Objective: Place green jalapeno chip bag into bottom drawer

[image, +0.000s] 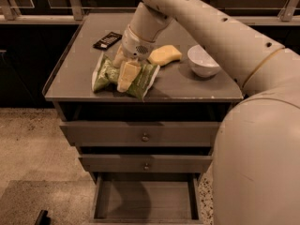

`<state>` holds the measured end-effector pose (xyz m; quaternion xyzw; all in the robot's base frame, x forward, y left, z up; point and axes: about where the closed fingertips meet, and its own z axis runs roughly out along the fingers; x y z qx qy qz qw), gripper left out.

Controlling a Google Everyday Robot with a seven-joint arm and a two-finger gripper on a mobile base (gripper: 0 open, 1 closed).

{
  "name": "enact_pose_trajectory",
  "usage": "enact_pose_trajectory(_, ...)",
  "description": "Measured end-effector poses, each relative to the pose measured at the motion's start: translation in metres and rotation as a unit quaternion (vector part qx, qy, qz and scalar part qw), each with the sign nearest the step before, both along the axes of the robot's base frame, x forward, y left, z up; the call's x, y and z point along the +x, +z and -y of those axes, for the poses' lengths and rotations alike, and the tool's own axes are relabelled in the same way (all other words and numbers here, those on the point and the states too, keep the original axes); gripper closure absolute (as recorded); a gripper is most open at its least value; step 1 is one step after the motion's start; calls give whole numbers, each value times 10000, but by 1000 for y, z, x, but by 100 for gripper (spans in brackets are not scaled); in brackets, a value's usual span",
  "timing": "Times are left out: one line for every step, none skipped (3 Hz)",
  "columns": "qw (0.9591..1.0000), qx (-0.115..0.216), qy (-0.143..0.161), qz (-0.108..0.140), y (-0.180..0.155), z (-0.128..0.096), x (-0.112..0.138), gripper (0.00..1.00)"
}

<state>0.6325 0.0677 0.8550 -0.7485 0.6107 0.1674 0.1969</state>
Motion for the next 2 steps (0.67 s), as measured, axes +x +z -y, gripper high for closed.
enact_pose_trajectory(10000, 0, 0, 0, 0, 0, 0, 66)
enact_pose_trajectory(10000, 0, 0, 0, 0, 0, 0, 89)
